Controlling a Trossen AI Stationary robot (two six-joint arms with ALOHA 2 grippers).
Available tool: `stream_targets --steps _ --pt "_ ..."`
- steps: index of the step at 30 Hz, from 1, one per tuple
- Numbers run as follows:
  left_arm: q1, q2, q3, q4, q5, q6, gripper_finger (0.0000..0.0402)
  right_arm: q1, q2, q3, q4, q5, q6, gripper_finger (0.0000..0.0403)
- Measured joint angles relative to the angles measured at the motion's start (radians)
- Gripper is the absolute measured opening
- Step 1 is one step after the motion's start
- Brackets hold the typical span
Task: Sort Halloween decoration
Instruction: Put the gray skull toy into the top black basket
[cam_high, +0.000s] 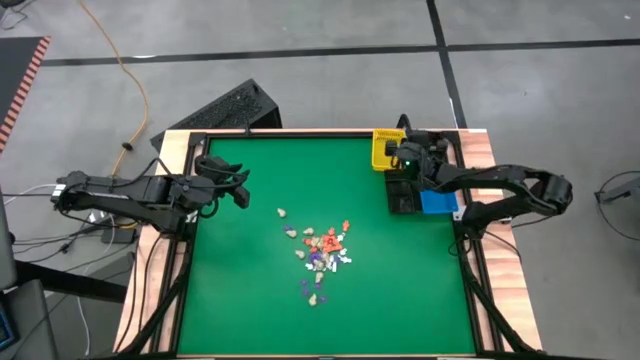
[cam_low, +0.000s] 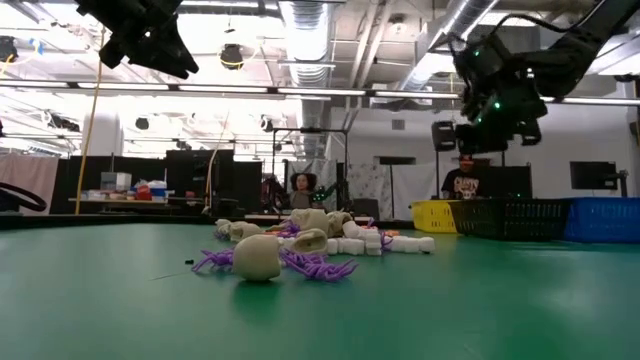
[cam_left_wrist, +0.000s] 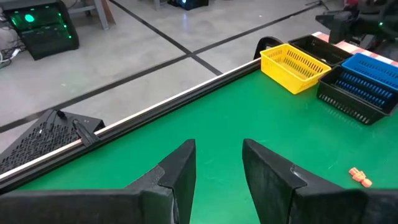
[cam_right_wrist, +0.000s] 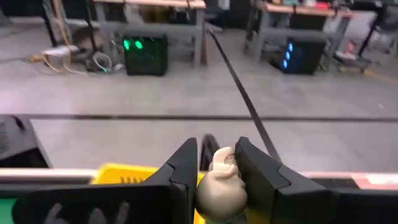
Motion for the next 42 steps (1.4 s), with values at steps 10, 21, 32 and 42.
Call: stream_targets --steps 10,21,32,42 --pt "0.0 0.0 0.0 0.0 0.0 0.0 0.0121 -0.138 0.035 0.0 -0.164 -0.169 0.217 0.0109" --pt "0.0 0.0 0.0 0.0 0.008 0.0 0.0121 -0.281 0.035 0.0 -0.285 -0.412 0.282 0.011" --pt "0.0 0.0 0.0 0.0 0.008 -0.008 0.0121 -0.284 0.035 -0.001 -0.286 -0.437 0.283 0.0191" --pt "0.0 0.0 0.0 -0.001 0.008 -0.008 0.0121 -0.227 0.004 0.066 -0.246 -0.475 0.166 0.0223"
